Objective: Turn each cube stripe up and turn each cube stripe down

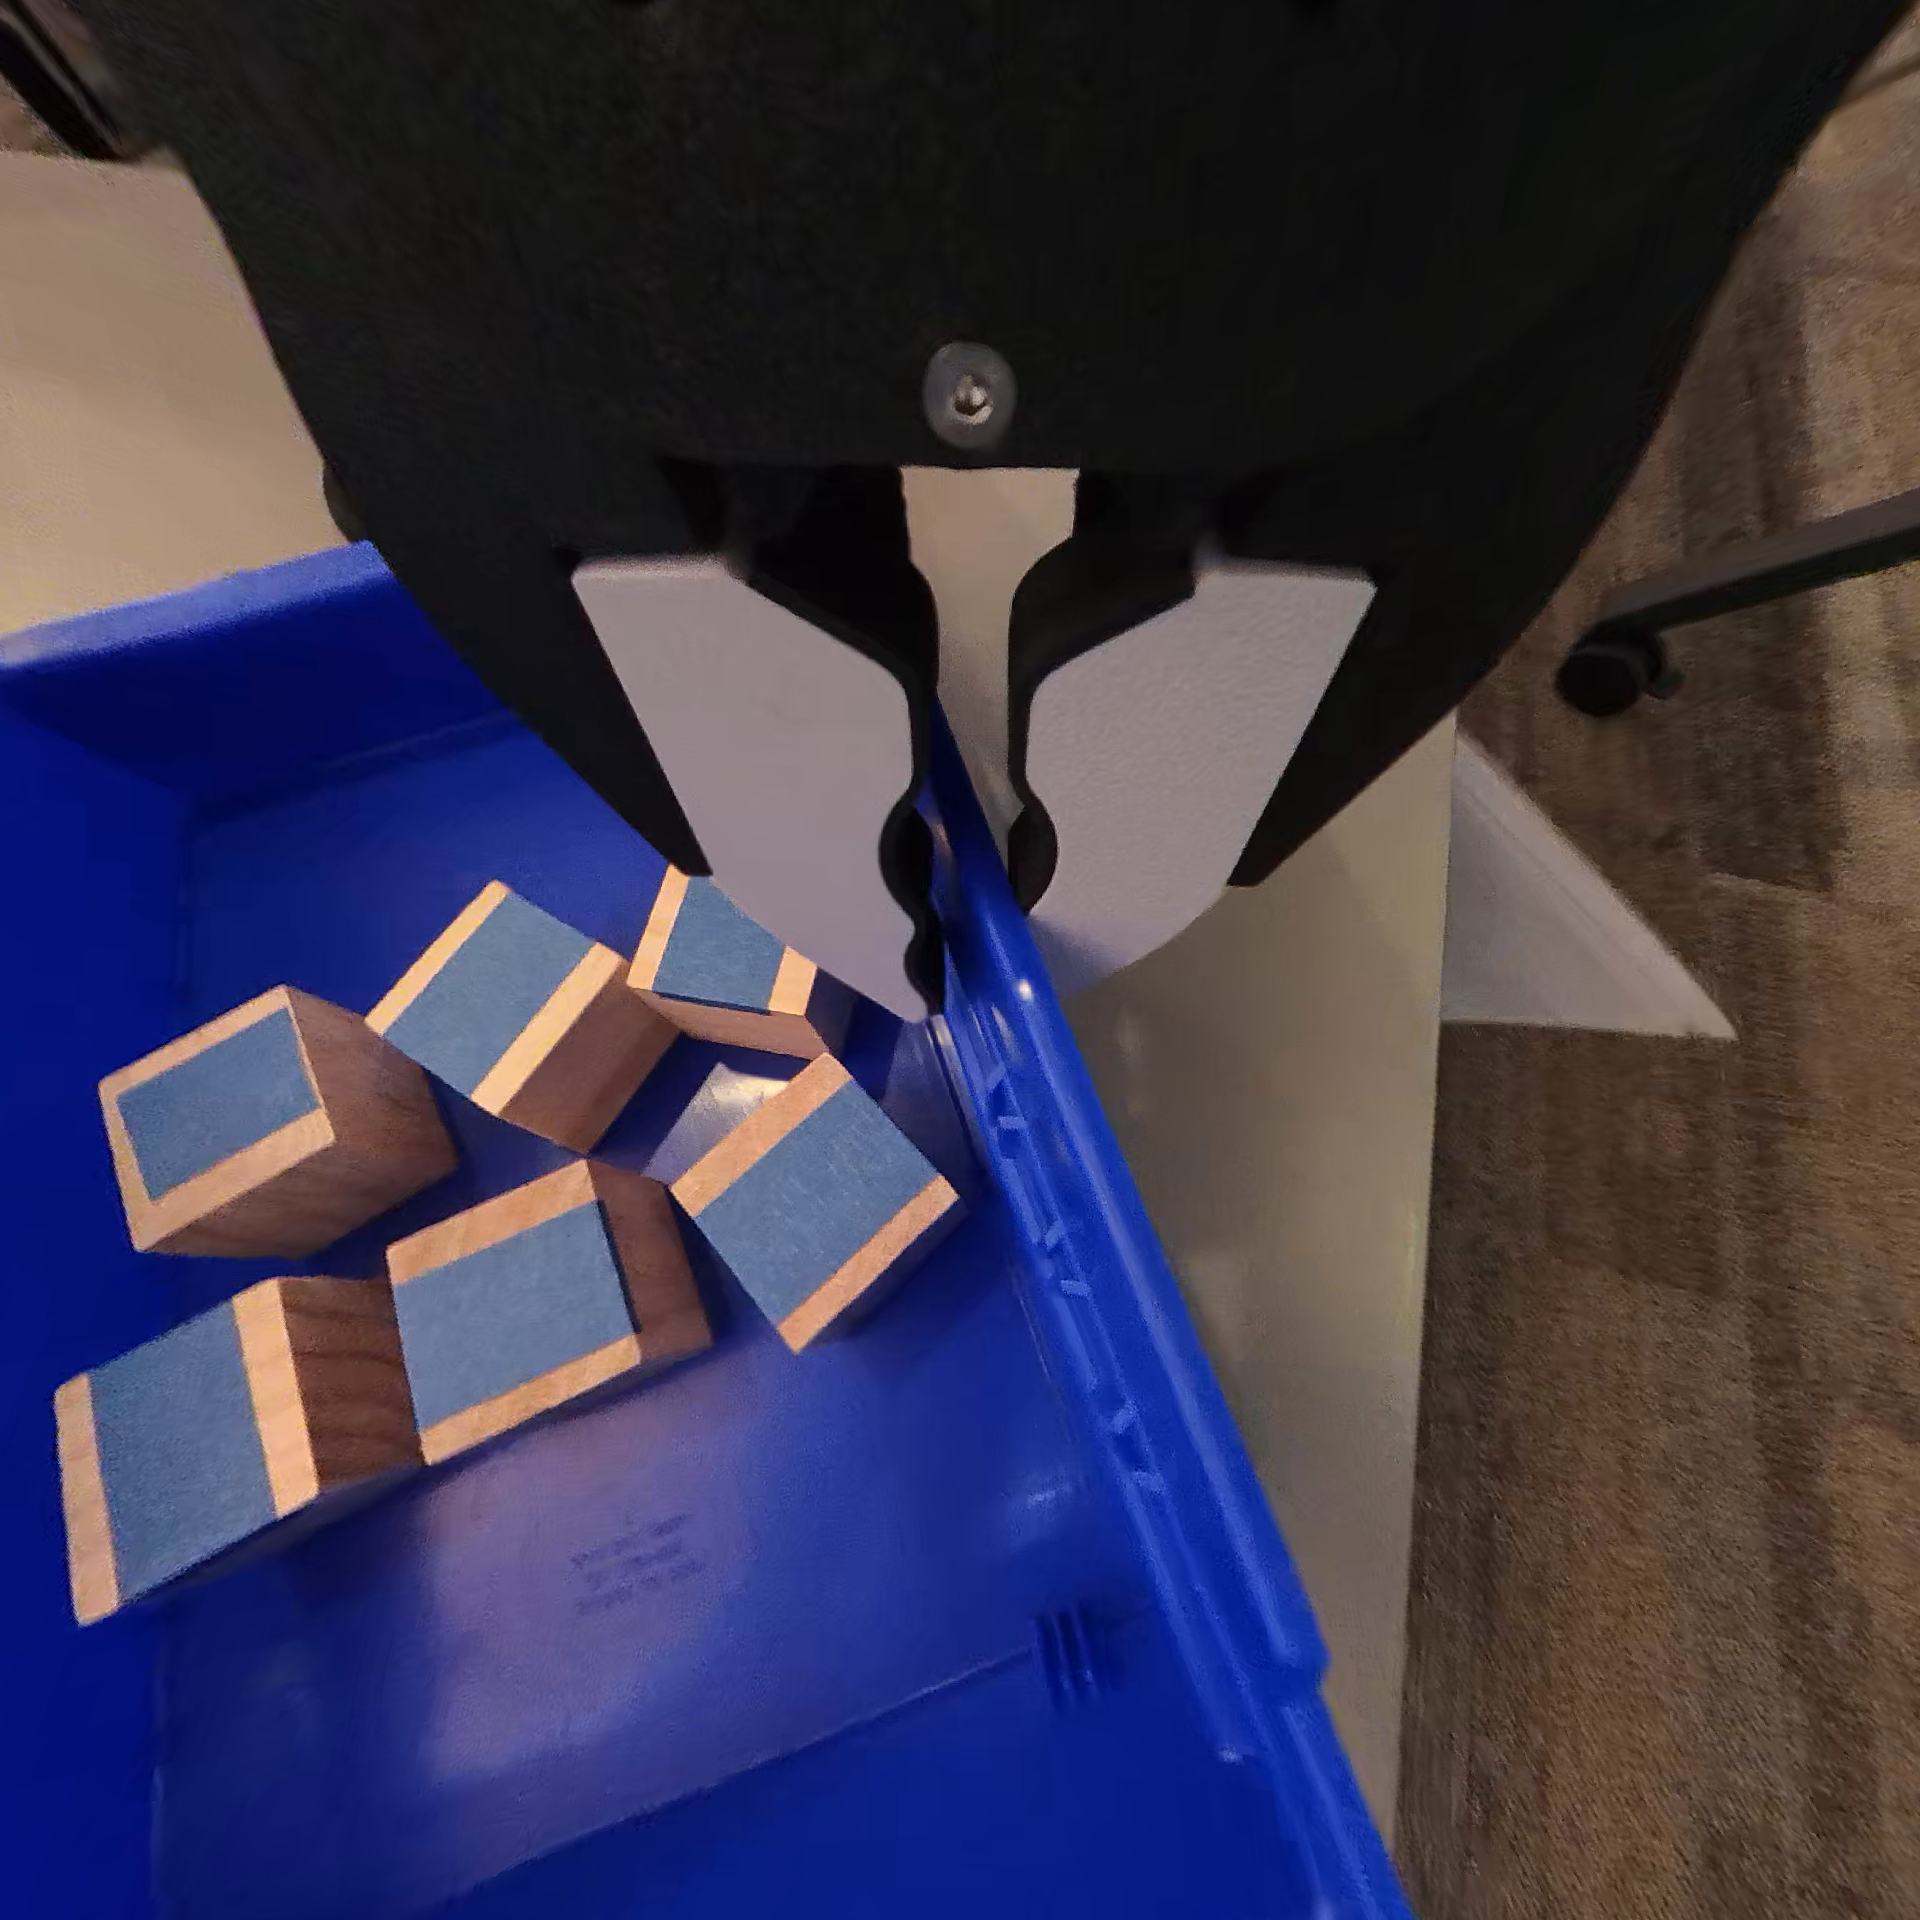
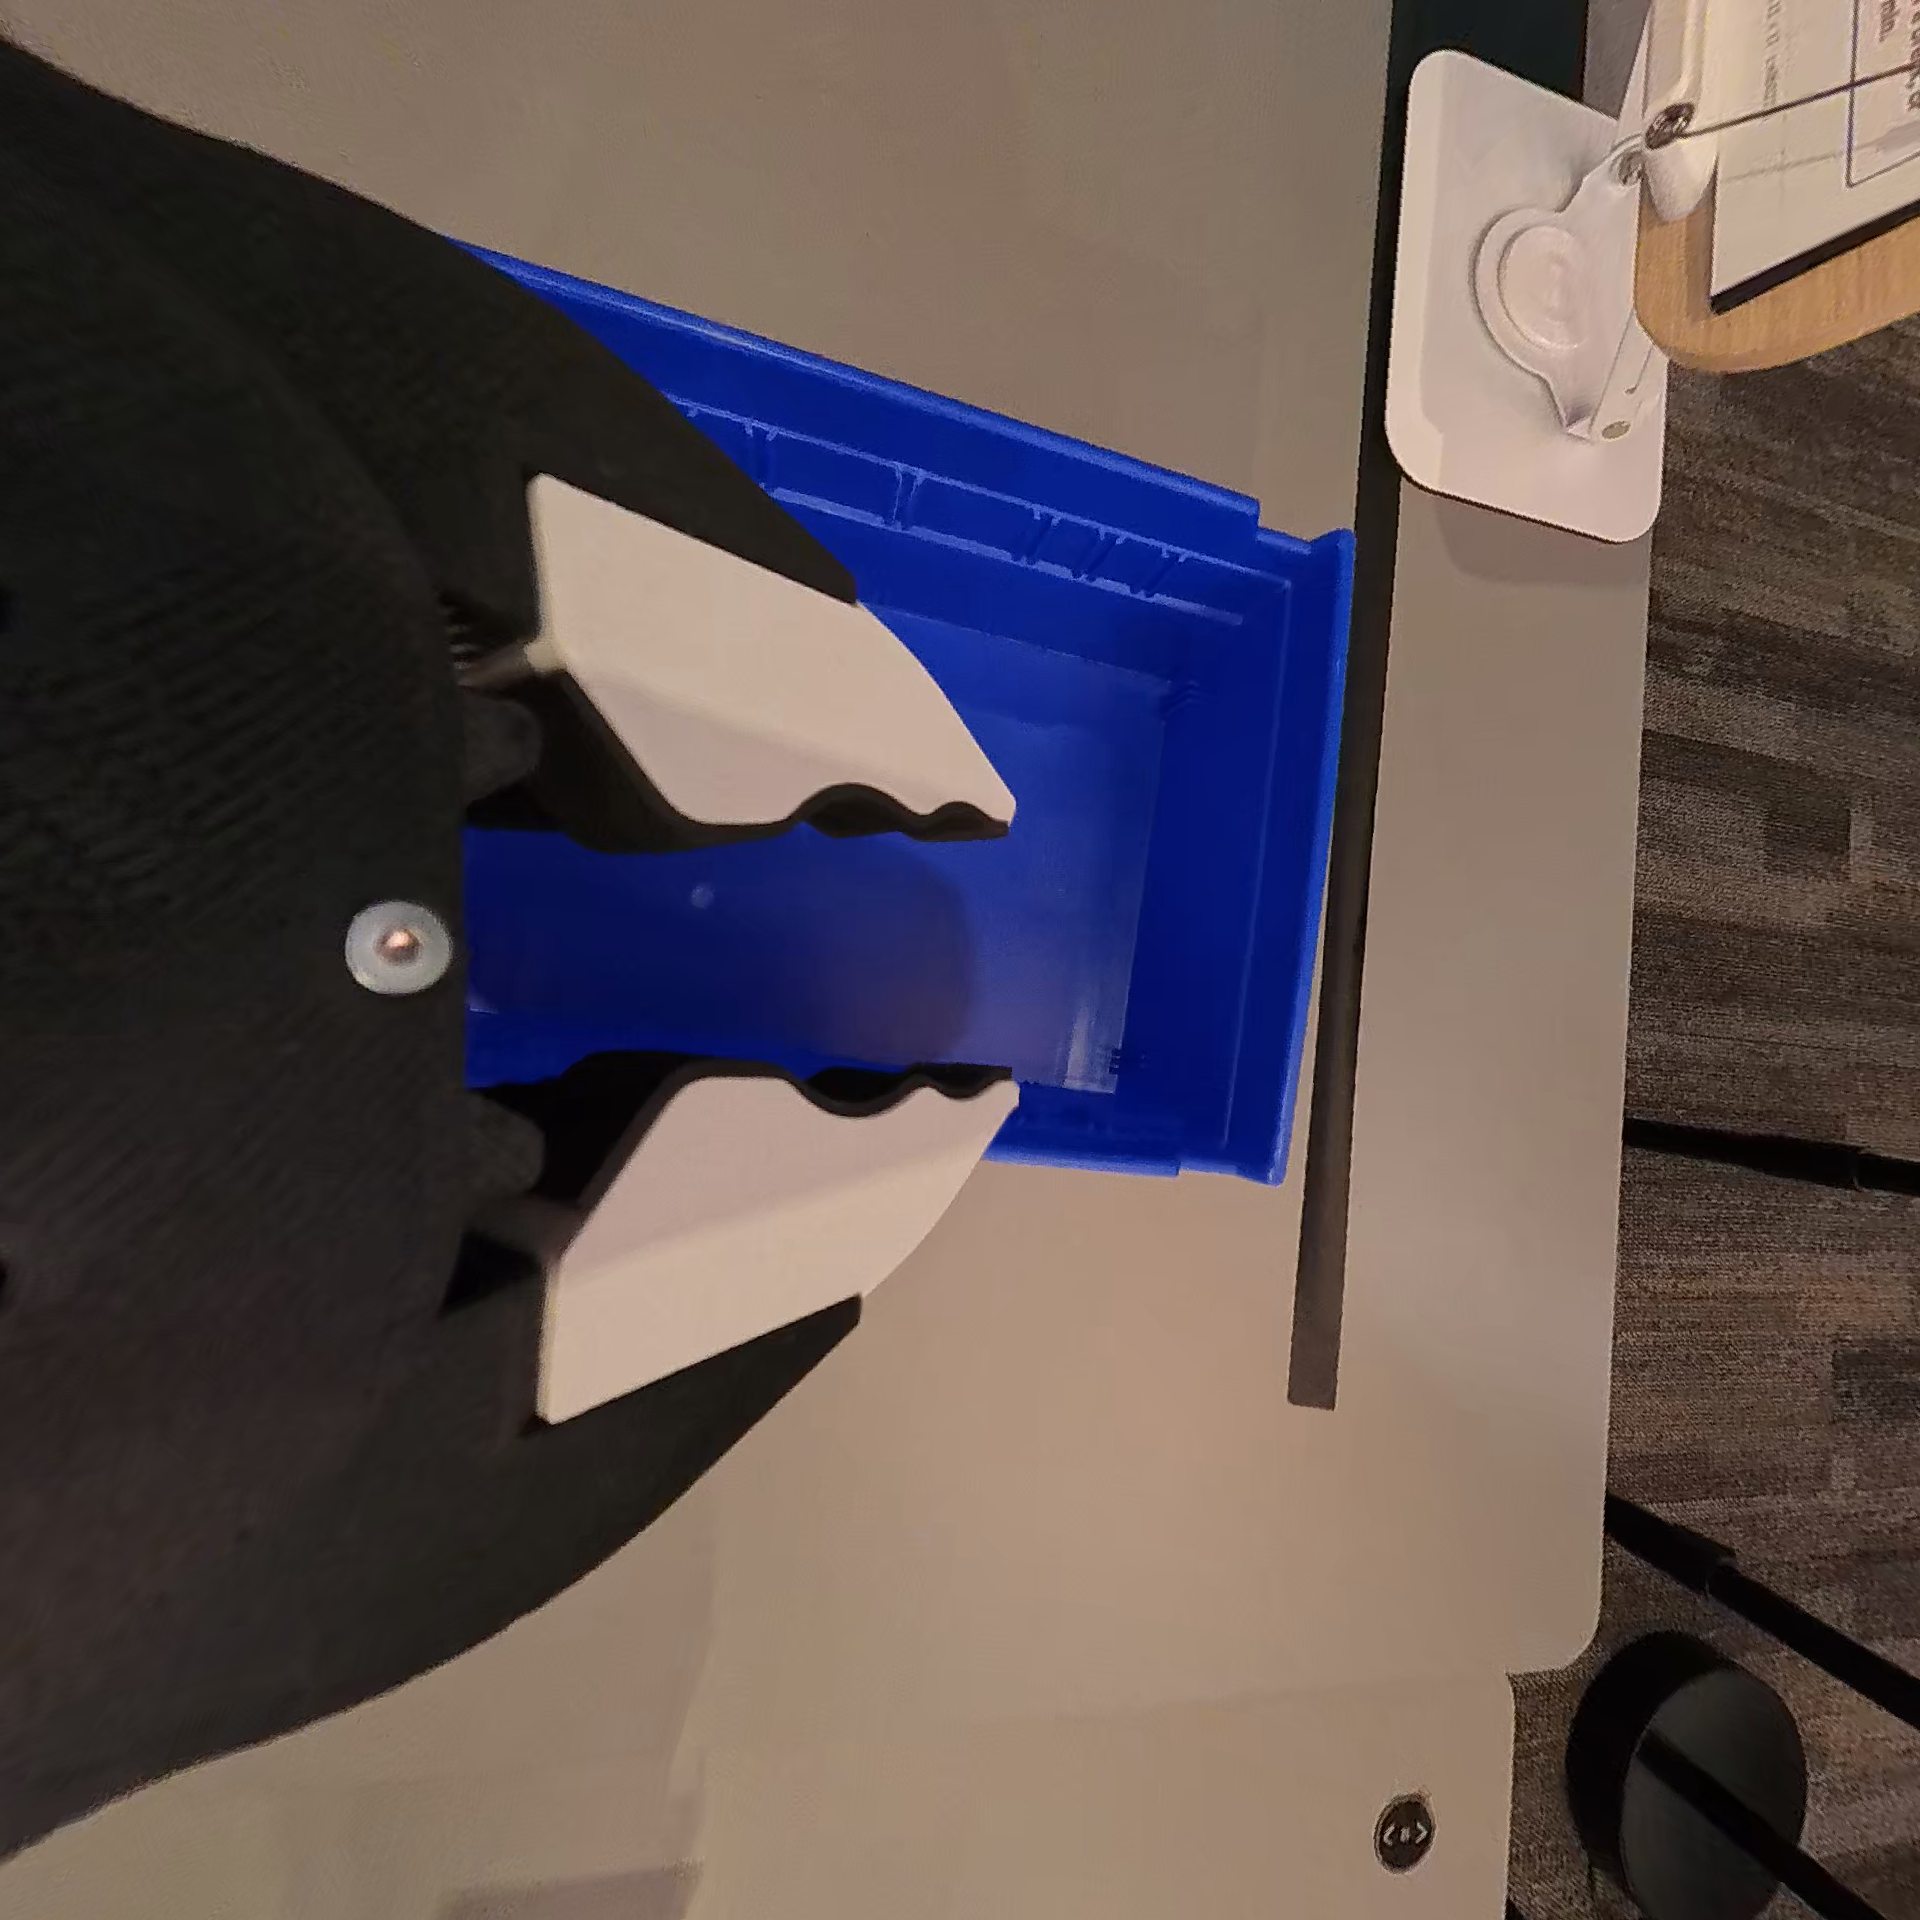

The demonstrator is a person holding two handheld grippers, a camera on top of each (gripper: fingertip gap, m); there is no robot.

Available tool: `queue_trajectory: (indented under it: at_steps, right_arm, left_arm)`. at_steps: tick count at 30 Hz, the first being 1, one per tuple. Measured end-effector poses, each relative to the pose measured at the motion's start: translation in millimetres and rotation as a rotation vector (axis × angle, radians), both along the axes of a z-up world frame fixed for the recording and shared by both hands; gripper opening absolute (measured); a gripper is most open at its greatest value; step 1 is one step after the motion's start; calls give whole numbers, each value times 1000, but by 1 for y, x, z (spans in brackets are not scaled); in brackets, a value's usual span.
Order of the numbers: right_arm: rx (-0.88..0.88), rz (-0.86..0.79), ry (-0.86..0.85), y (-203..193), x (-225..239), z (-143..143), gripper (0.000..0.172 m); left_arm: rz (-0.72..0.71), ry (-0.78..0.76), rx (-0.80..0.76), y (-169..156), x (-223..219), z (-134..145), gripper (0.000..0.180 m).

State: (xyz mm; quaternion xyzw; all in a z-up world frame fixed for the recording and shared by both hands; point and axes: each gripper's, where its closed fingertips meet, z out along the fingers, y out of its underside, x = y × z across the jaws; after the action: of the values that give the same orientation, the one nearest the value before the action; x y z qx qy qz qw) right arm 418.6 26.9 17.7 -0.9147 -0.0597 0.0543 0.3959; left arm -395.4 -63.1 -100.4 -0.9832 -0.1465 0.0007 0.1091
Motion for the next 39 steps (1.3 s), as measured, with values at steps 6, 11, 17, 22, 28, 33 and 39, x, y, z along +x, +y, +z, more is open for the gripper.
queue_trajectory:
  at_steps: [6,11,17,22,28,33,39]
  right_arm:
    - [-48,40,-37,3,-11,-10,43]
    - [-81,84,-72,6,-25,-18,42]
    - [-129,133,-111,10,-41,-31,41]
    - [-126,137,-135,14,-46,-33,41]
    - [-101,151,-159,15,-51,-27,41]
    - [-80,188,-204,12,-64,-21,42]
    - [-50,266,-200,8,-89,-12,41]
  left_arm:
    - [-231,65,35,39,34,-2,10]
    - [-491,185,84,68,59,-2,15]
    - [-505,198,99,78,74,-3,16]
    - [-501,241,248,85,74,30,21]
    - [-723,272,713,88,131,123,30]
    - [-1021,132,793,63,195,133,30]
    - [-1323,68,551,37,229,79,43]
